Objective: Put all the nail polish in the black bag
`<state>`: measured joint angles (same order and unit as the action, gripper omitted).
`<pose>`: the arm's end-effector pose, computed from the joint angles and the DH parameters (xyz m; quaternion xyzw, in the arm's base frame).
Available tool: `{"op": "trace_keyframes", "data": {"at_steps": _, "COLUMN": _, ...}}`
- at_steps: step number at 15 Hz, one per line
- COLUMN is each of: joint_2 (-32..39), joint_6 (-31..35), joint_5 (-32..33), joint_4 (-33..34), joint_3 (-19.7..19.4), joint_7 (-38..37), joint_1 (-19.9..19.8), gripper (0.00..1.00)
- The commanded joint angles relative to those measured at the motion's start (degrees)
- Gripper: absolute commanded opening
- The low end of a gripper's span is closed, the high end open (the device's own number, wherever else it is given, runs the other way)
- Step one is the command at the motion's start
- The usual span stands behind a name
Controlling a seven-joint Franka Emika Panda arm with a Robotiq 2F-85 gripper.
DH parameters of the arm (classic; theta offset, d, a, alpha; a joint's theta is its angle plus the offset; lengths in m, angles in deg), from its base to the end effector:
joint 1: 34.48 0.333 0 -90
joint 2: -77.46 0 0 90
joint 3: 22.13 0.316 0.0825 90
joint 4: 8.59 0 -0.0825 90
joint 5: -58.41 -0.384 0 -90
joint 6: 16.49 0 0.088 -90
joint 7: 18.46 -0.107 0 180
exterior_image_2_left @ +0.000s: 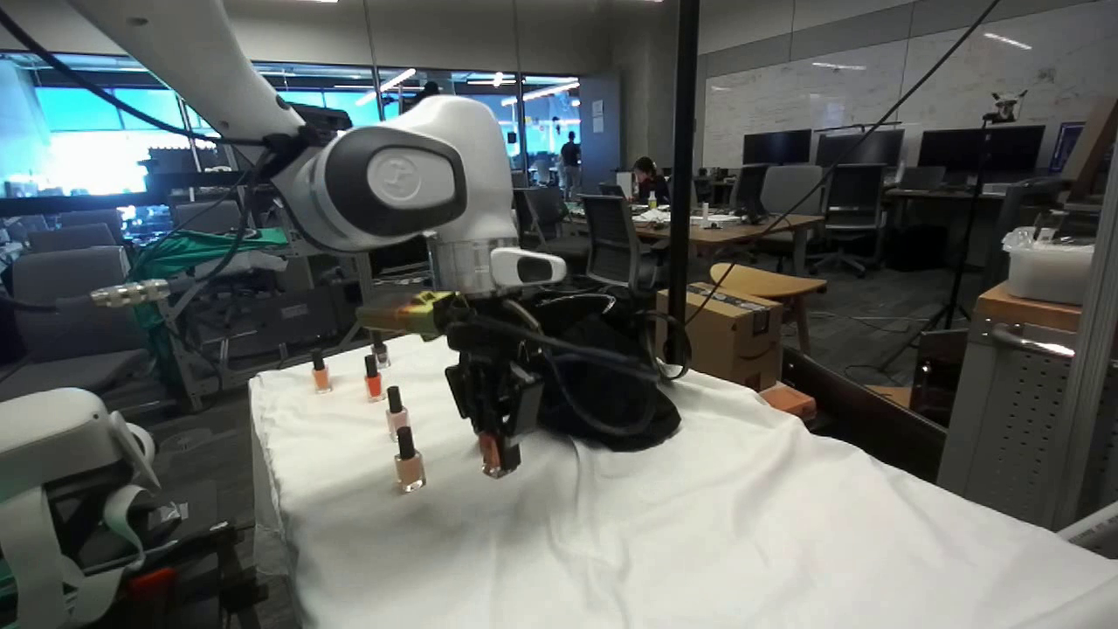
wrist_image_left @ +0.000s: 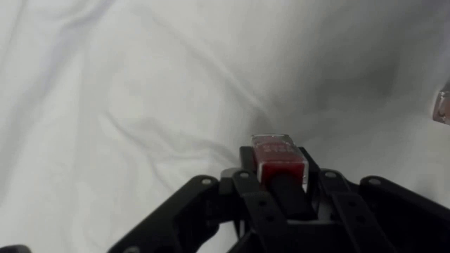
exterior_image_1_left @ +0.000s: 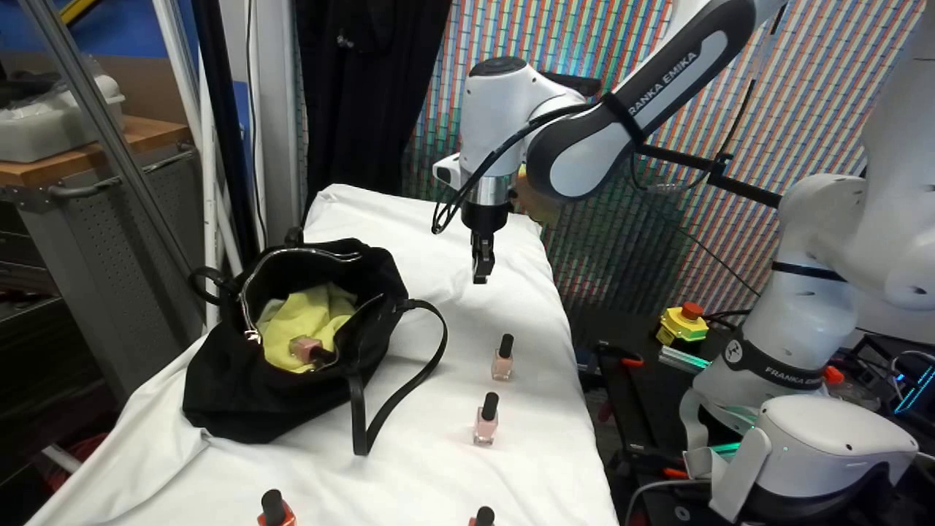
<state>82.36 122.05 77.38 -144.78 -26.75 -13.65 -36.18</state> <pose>0.4947 -0.0566 0.2833 0.9873 0.1129 -0.0328 0.1071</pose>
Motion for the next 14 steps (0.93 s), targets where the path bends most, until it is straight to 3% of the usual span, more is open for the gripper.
{"op": "trace_keyframes", "data": {"at_steps": 1, "joint_2": -6.9, "joint_6": -1.3, "joint_5": 6.8, "joint_4": -0.4, "joint_3": 2.6, "joint_7": -4.6, "joint_1": 2.5, "gripper": 0.15}}
{"op": "trace_keyframes", "data": {"at_steps": 8, "joint_2": -7.2, "joint_6": 2.3, "joint_5": 15.0, "joint_4": 4.3, "joint_3": 9.4, "joint_7": -13.3, "joint_1": 5.3, "gripper": 0.15}}
{"op": "trace_keyframes", "data": {"at_steps": 14, "joint_2": -2.0, "joint_6": 6.6, "joint_5": 19.8, "joint_4": 9.8, "joint_3": 11.3, "joint_7": -17.9, "joint_1": 7.1, "gripper": 0.15}}
